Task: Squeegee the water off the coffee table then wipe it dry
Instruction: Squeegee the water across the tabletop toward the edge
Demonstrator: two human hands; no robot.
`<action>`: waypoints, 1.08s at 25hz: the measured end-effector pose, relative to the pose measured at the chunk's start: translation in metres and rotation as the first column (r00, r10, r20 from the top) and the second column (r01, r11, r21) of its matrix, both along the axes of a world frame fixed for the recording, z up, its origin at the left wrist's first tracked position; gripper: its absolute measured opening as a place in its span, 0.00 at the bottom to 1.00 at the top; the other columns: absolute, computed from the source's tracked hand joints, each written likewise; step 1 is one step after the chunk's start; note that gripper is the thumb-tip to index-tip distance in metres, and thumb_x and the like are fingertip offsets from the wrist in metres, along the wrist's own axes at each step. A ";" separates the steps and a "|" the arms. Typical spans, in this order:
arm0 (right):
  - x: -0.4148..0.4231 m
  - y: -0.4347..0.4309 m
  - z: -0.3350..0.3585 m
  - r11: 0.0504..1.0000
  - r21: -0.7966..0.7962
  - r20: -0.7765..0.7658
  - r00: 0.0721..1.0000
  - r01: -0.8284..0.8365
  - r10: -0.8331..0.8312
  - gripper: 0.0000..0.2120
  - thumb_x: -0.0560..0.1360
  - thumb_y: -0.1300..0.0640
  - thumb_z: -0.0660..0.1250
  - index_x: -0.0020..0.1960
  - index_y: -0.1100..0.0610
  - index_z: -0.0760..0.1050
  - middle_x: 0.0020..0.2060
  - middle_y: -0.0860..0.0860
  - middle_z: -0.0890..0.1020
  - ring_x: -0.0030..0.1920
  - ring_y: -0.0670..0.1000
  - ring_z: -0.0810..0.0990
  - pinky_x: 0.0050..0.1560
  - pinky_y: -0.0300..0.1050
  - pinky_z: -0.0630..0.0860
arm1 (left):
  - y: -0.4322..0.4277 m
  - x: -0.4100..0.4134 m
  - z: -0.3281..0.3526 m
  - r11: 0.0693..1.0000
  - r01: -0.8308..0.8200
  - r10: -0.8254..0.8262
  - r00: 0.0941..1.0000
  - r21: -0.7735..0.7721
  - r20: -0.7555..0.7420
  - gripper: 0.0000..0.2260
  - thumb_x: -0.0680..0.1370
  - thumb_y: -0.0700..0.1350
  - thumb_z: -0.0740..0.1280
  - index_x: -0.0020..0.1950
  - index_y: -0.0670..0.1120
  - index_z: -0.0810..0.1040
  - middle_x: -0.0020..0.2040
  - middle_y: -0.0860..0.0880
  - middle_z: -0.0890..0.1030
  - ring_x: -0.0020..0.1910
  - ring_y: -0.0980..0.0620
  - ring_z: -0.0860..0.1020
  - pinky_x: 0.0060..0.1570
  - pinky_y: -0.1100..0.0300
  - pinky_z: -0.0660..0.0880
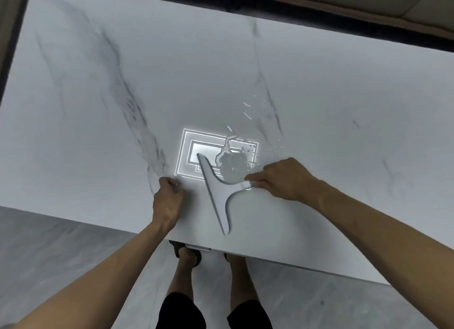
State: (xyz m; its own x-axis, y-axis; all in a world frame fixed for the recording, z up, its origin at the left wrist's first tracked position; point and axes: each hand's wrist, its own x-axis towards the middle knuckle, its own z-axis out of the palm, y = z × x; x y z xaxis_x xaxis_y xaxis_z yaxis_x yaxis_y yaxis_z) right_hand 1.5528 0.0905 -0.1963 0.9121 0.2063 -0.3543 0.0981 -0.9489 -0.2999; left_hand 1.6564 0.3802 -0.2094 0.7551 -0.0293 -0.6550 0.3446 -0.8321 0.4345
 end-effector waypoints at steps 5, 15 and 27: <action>-0.059 -0.063 0.018 0.951 -0.064 -0.027 0.952 0.304 -0.306 0.22 0.78 0.36 0.44 0.64 0.31 0.70 0.34 0.44 0.77 0.40 0.50 0.80 0.33 0.42 0.63 | -0.032 -0.005 -0.003 0.928 0.359 -0.345 0.928 0.096 -0.141 0.10 0.77 0.39 0.62 0.58 0.44 0.68 0.63 0.39 0.72 0.60 0.40 0.73 0.45 0.56 0.70; -0.125 -0.112 0.072 0.859 -0.248 -0.027 0.883 0.448 -0.469 0.26 0.76 0.34 0.38 0.66 0.30 0.67 0.35 0.41 0.78 0.37 0.47 0.80 0.28 0.39 0.58 | -0.054 0.001 0.019 0.959 0.255 -0.248 0.966 0.121 -0.067 0.09 0.79 0.43 0.60 0.58 0.43 0.68 0.42 0.45 0.76 0.37 0.47 0.74 0.36 0.57 0.69; 0.054 0.043 0.005 0.933 0.083 -0.076 0.931 -0.350 0.357 0.14 0.82 0.45 0.53 0.61 0.40 0.75 0.39 0.50 0.80 0.41 0.55 0.80 0.36 0.44 0.60 | -0.027 0.059 0.009 0.995 0.062 -0.063 0.998 0.080 0.011 0.06 0.76 0.38 0.59 0.51 0.47 0.66 0.37 0.49 0.74 0.35 0.51 0.73 0.30 0.57 0.66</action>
